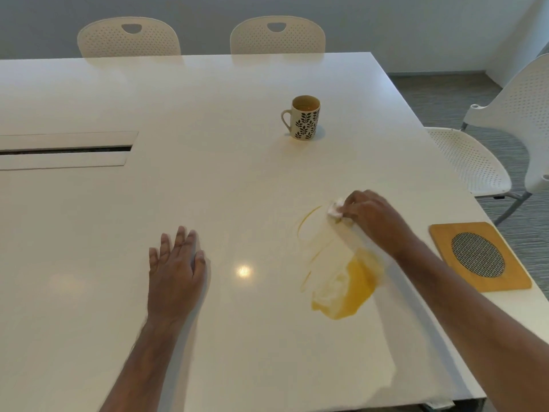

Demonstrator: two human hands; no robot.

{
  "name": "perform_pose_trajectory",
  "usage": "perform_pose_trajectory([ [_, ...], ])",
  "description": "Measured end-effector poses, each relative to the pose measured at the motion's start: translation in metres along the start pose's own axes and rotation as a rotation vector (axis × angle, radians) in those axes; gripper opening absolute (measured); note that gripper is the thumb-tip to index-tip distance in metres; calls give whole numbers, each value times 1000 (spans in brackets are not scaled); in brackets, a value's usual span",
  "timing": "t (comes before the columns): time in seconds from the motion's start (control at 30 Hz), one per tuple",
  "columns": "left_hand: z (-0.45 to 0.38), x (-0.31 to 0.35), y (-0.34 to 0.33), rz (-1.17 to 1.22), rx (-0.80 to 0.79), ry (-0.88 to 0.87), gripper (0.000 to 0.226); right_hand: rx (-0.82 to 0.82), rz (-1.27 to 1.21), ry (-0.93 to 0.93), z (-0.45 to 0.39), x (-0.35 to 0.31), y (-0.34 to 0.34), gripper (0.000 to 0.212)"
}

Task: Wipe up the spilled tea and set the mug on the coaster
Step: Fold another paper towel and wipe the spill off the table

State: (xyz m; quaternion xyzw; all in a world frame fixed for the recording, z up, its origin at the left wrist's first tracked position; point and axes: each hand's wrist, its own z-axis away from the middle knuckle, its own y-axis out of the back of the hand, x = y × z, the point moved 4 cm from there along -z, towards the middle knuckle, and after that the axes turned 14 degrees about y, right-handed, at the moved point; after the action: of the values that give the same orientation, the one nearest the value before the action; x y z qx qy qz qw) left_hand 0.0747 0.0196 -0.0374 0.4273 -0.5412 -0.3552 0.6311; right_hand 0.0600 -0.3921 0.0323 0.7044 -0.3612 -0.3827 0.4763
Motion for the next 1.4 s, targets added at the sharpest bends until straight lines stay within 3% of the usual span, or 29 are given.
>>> perform_pose_trajectory([
  [0.1,0,0,0,3,2,0,65,33,-30,-217,-17,21,-5,19],
  [0.17,0,0,0,-2,0,3,65,39,-78,-225,-34,10,-14,21],
  [0.4,-1,-1,-1,-15,-10,1,66,-8,-239,183,-39,-99,-33,19],
  [0.53,-1,-1,-1,-5,-8,2,65,-145,-396,350,-1,-122,-32,21],
  [0.6,-1,-1,-1,-5,-5,-2,64,-183,-414,277,7,-105,-25,24],
  [0.77,-1,0,0,-6,-4,-5,64,30,-209,-40,11,-12,6,21],
  [0.9,1,2,2,-7,-9,2,65,23,-133,-211,16,13,3,19],
  [1.17,1,1,2,-10,-6,-1,65,-126,-278,-4,60,-50,-12,20],
  [1.3,1,2,1,-16,-6,-2,65,-164,-296,23,87,-60,-11,21],
  [1.4,1,3,2,-33,-7,-6,66,-101,-210,-68,97,-45,-6,21],
])
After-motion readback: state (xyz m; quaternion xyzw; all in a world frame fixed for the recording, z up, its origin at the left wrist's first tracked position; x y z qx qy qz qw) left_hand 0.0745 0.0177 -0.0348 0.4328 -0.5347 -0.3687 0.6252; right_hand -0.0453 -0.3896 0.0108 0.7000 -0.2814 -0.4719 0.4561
